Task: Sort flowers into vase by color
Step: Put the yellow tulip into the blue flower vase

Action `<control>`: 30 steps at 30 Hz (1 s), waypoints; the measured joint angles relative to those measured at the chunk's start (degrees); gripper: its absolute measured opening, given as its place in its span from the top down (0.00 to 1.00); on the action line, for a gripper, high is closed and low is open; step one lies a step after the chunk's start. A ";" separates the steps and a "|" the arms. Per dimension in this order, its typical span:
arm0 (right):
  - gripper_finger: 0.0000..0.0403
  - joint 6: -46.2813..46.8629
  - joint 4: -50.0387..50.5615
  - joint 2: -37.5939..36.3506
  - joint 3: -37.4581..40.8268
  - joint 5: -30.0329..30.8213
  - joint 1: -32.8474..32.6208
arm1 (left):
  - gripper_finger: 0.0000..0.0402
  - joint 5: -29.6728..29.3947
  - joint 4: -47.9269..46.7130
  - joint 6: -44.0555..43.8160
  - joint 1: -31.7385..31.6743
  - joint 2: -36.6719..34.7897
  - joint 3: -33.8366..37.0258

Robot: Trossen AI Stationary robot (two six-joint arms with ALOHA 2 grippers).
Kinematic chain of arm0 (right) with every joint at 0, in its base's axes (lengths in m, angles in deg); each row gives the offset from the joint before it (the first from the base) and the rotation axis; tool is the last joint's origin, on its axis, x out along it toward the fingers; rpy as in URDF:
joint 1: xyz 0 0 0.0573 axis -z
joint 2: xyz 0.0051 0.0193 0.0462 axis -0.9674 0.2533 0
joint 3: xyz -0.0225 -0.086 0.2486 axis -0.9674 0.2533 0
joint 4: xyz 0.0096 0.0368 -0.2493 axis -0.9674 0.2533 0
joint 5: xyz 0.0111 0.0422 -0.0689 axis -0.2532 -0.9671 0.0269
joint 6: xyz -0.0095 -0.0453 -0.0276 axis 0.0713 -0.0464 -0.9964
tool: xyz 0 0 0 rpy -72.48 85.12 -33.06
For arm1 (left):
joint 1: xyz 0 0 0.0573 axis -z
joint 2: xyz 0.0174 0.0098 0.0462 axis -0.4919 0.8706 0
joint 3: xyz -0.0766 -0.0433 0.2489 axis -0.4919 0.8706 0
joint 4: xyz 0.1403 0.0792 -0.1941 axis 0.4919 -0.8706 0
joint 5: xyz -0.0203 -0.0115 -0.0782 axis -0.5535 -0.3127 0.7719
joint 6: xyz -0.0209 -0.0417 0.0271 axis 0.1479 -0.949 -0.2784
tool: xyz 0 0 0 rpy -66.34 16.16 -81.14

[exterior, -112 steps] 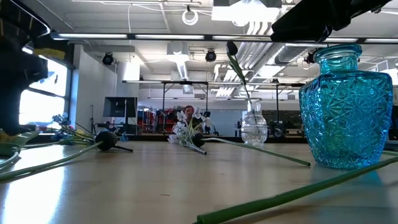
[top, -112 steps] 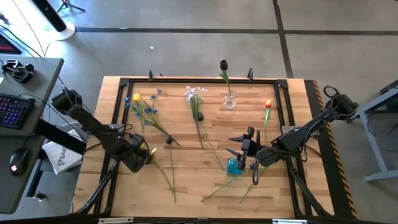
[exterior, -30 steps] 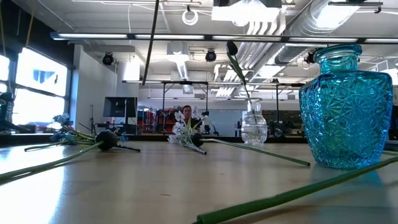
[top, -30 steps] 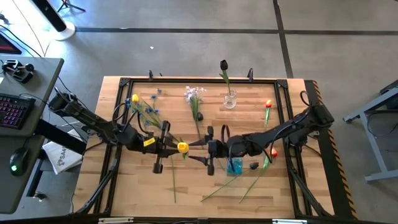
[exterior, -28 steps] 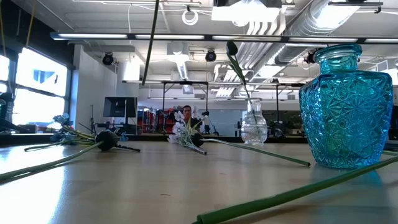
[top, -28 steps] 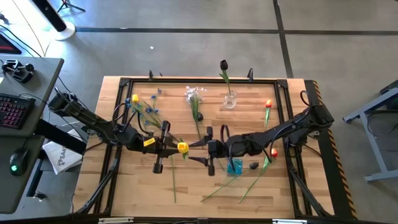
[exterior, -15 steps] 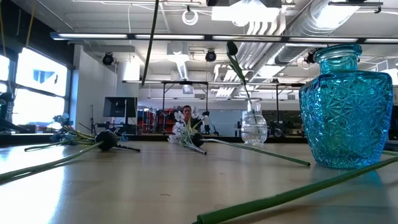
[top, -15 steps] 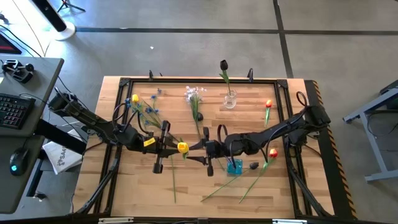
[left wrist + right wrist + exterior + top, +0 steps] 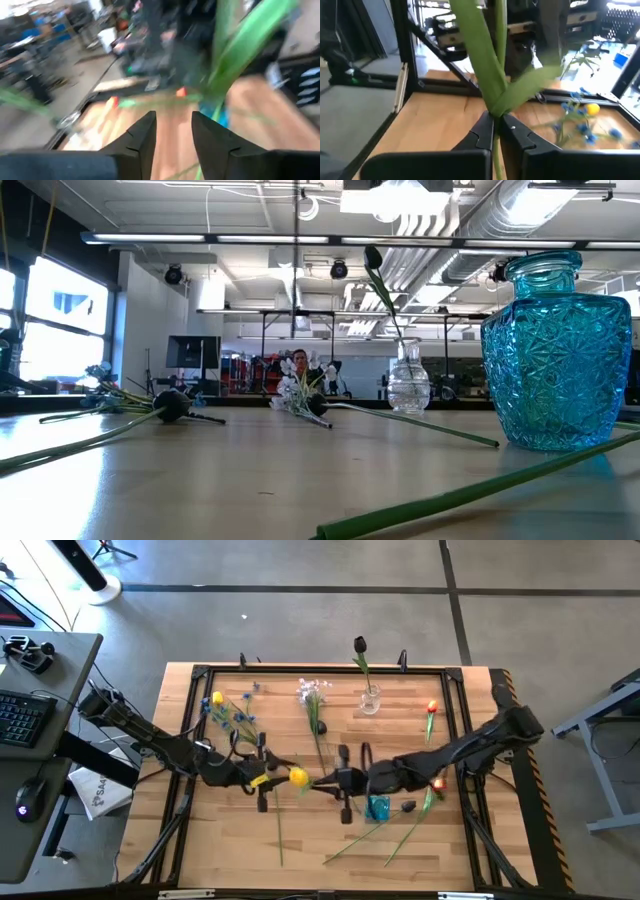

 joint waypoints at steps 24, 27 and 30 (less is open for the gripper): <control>0.99 41.07 43.28 -21.81 1.64 43.85 -29.80 | 0.68 -9.44 -17.89 -14.62 5.04 0.00 0.02; 0.99 43.60 44.42 -21.67 1.70 43.60 -29.55 | 0.68 -9.44 -17.93 -14.60 5.04 0.00 0.02; 0.99 44.33 43.78 -21.72 1.68 43.40 -29.10 | 0.68 -9.44 -17.93 -14.58 5.04 0.00 0.02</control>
